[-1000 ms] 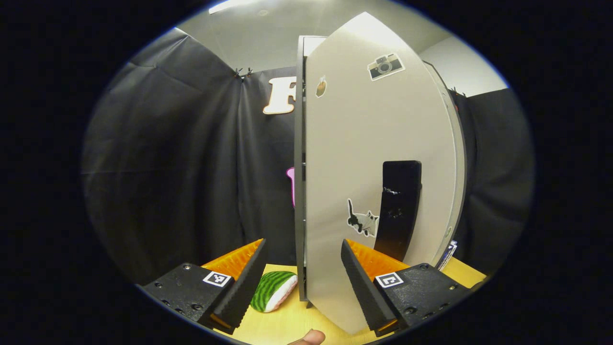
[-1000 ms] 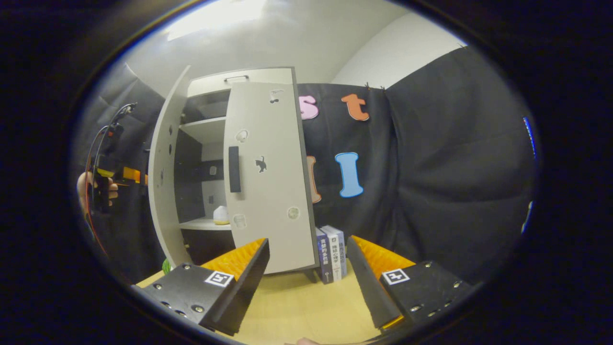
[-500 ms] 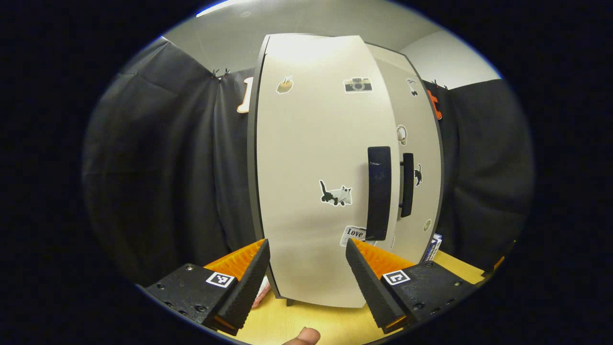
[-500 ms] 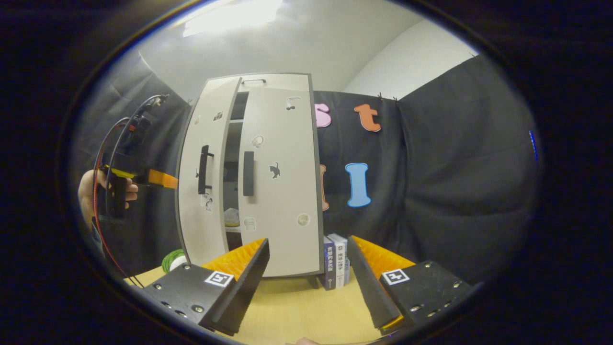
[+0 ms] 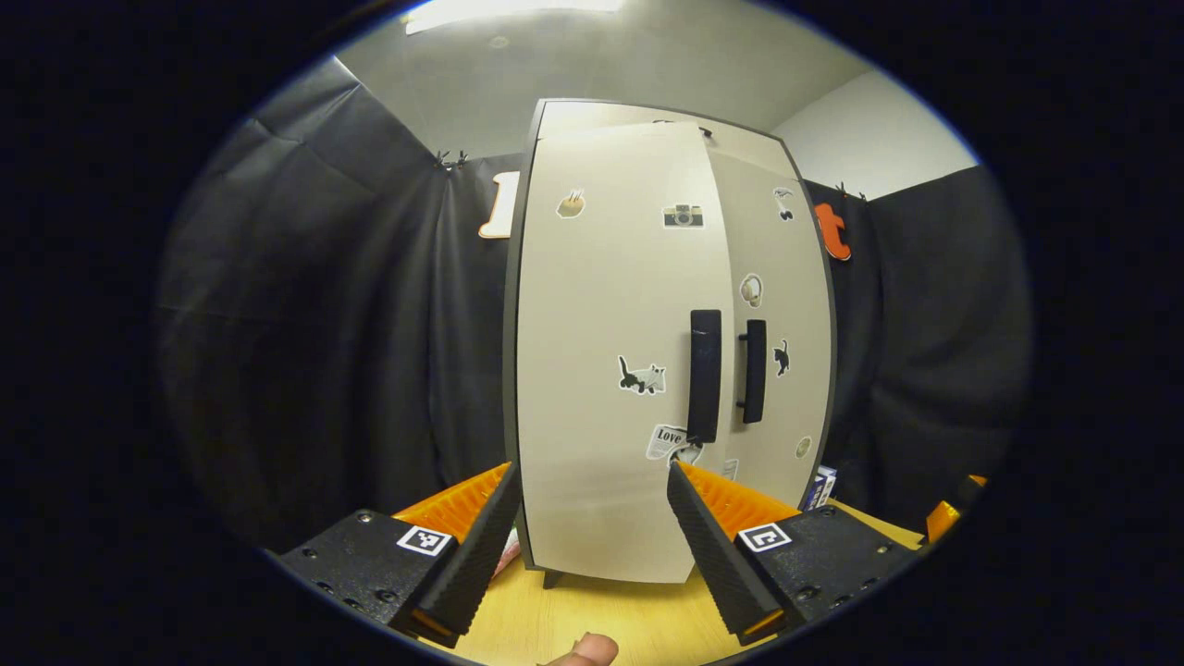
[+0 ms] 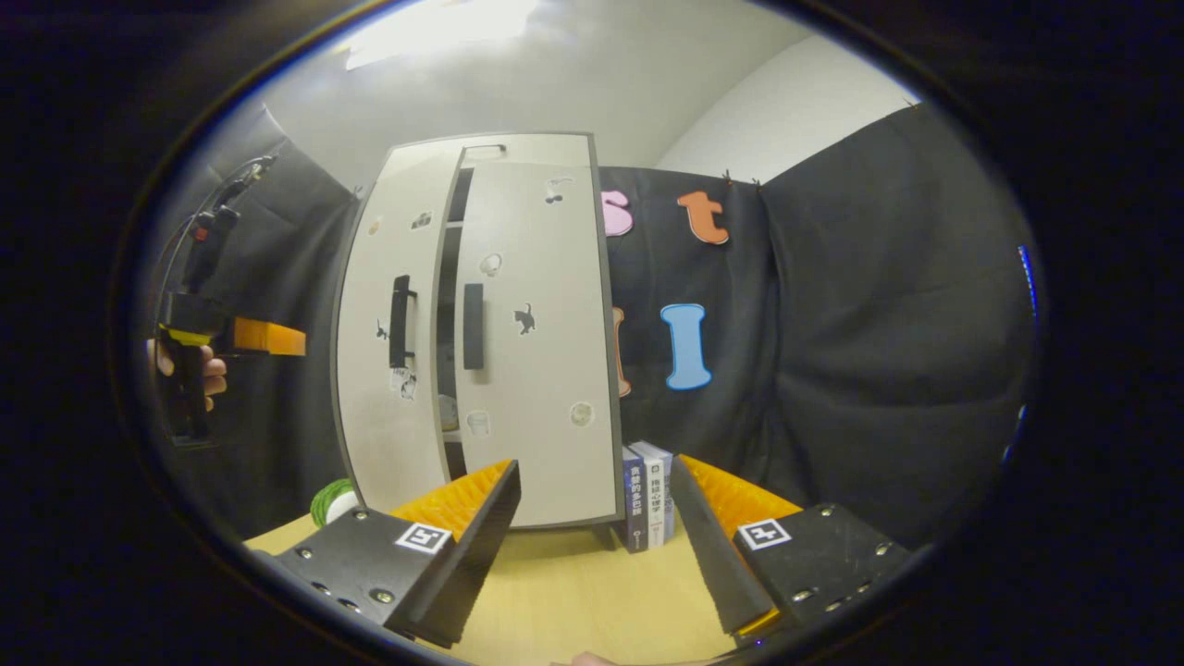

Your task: Grab one shoe with the right hand and put it into the shoe cabinet, grab the other shoe with the left hand and put it into the shoe cabinet; then close the right door with the right hand and the left door with the left hand.

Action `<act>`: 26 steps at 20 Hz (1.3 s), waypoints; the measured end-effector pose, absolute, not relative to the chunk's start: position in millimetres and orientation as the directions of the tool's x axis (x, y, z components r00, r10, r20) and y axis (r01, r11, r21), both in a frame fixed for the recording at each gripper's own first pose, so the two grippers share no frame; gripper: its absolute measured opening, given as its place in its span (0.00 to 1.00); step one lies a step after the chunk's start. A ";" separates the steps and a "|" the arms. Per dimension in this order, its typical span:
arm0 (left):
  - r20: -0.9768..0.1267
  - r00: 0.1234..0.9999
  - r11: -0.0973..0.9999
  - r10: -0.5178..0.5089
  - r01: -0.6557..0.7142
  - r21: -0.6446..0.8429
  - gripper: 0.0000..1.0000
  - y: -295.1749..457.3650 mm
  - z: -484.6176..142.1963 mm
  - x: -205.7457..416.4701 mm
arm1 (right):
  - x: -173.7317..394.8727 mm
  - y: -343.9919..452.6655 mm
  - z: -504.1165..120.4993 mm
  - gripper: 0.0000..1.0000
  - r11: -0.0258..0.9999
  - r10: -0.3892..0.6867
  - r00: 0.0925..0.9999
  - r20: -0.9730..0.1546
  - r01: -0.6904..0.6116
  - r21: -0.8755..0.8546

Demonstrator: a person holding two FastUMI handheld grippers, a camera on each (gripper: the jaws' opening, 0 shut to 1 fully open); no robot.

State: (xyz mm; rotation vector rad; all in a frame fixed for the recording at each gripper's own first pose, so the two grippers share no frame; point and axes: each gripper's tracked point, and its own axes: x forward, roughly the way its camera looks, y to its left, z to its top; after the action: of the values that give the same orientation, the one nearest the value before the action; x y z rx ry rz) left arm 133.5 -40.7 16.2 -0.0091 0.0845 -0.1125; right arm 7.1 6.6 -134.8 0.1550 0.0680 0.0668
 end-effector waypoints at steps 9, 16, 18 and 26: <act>-0.055 0.992 0.991 -0.111 0.107 -0.077 0.96 -29.1 -2.7 92.3 | -1.6 13.5 -132.1 0.96 0.982 0.117 0.992 -0.051 -0.108 0.158; -0.114 0.983 0.987 -0.146 0.138 -0.079 0.92 -43.7 -42.4 70.0 | -2.7 20.5 -127.3 0.97 0.971 0.149 0.988 -0.036 -0.139 0.195; -0.111 0.981 0.986 -0.158 0.150 -0.072 0.96 -50.2 -41.2 66.7 | -4.3 18.9 -124.5 0.97 0.970 0.147 0.989 -0.028 -0.139 0.198; -0.124 0.964 0.970 -0.236 0.228 -0.080 0.96 -82.7 -48.2 52.7 | -11.5 14.6 -116.0 0.97 0.974 0.149 0.989 -0.006 -0.146 0.172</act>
State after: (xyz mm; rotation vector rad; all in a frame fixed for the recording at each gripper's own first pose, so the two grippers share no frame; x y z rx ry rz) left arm 52.7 -82.7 -48.2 -0.0648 0.1336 -0.2351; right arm -11.5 14.6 -116.0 0.1717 0.0187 0.1491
